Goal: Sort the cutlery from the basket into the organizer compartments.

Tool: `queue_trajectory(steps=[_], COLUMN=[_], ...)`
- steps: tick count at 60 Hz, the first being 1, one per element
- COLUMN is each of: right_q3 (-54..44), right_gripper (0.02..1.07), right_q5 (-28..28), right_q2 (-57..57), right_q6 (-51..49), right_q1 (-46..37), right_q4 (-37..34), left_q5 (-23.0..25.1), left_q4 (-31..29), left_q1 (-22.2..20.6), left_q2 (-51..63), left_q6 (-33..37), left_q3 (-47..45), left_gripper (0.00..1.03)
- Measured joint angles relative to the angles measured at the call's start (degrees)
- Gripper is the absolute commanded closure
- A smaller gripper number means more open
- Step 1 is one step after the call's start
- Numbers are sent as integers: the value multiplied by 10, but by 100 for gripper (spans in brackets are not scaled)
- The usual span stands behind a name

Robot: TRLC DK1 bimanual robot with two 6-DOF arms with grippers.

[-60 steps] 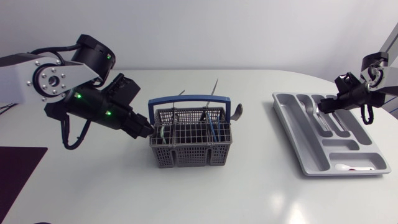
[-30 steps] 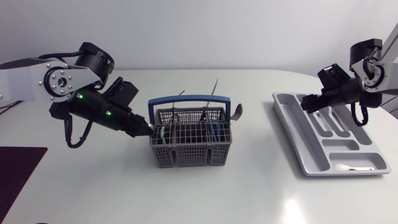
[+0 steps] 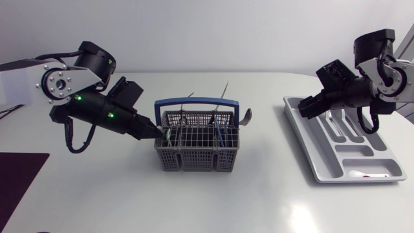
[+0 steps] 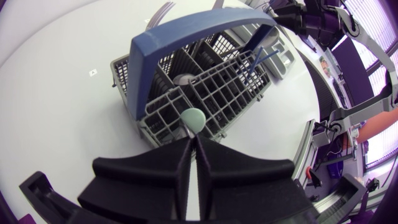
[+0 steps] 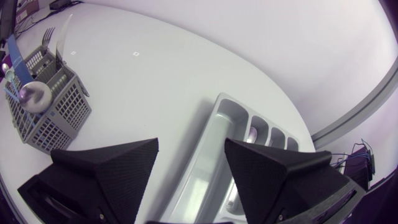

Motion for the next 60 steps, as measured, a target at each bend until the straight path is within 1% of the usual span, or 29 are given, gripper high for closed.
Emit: queue_trajectory(steps=[16, 22, 29, 44, 60], right_q3=[-2, -8, -15, -33, -34], right_gripper=[30, 30, 30, 30, 30], right_q5=[10, 9, -4, -5, 27], right_q2=[-13, -31, -61, -108, -110], right_q6=[0, 0, 0, 9, 17], right_q1=[26, 47, 95, 225, 333], right_q4=[-4, -15, -37, -61, -65], left_q5=[9, 12, 15, 56, 107], left_q4=[-7, -13, -16, -17, -23], left_q1=[12, 18, 20, 49, 86], left_q2=[-32, -41, -48, -49, -48], left_q6=[0, 0, 0, 0, 0], left_q3=[0, 1, 2, 2, 2], left_gripper=[100, 100, 100, 100, 100])
